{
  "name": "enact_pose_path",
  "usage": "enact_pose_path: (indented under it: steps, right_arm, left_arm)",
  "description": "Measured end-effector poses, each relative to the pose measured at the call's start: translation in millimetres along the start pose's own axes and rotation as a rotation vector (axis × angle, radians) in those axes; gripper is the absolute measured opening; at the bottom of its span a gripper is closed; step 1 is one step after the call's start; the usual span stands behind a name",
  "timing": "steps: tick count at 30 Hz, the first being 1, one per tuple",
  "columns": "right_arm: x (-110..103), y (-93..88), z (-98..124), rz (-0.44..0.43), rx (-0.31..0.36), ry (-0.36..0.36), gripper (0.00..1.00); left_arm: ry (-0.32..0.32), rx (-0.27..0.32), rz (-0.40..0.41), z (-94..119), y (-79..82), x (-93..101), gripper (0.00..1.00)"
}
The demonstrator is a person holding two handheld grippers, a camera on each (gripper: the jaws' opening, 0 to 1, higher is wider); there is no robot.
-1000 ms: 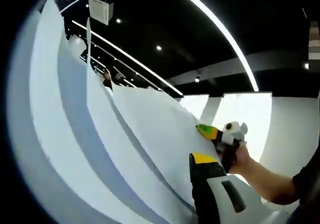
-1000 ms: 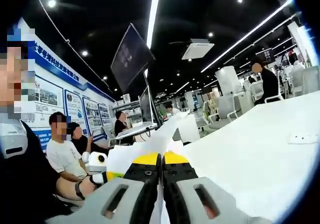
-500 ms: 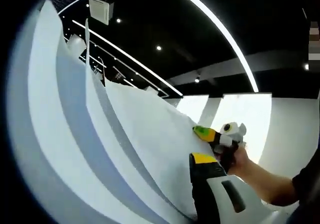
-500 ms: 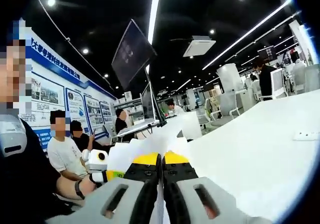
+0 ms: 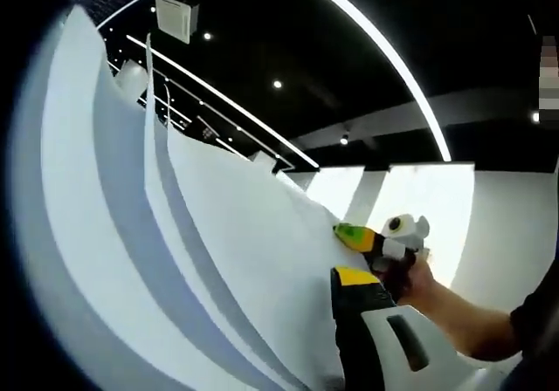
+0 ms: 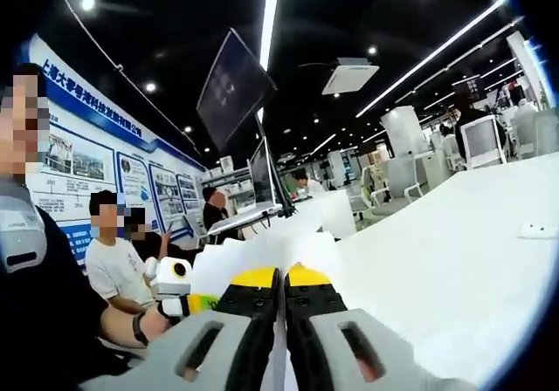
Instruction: Organize the stack of printing papers by aligning and flattening the scattered papers on the table
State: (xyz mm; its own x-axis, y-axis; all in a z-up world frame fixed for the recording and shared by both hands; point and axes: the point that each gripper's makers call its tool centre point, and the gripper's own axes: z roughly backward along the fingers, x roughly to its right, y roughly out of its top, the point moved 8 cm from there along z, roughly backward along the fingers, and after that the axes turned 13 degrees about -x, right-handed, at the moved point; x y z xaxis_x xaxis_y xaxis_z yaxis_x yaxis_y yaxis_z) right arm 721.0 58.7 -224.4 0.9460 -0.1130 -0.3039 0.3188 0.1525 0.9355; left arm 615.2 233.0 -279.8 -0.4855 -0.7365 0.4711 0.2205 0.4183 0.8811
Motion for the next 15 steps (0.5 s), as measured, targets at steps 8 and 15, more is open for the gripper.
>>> enact_pose_path:
  steps: [8,15]
  right_arm:
    - [0.4,-2.5,0.3,-0.021,0.001,0.009,0.0]
    - [-2.1,-4.1,-3.8,-0.025,-0.004,0.018,0.0]
  left_arm:
    - [0.0,0.0,0.001,-0.7,-0.4,-0.2,0.32]
    - [0.0,0.001,0.002,-0.8,-0.3,-0.6,0.32]
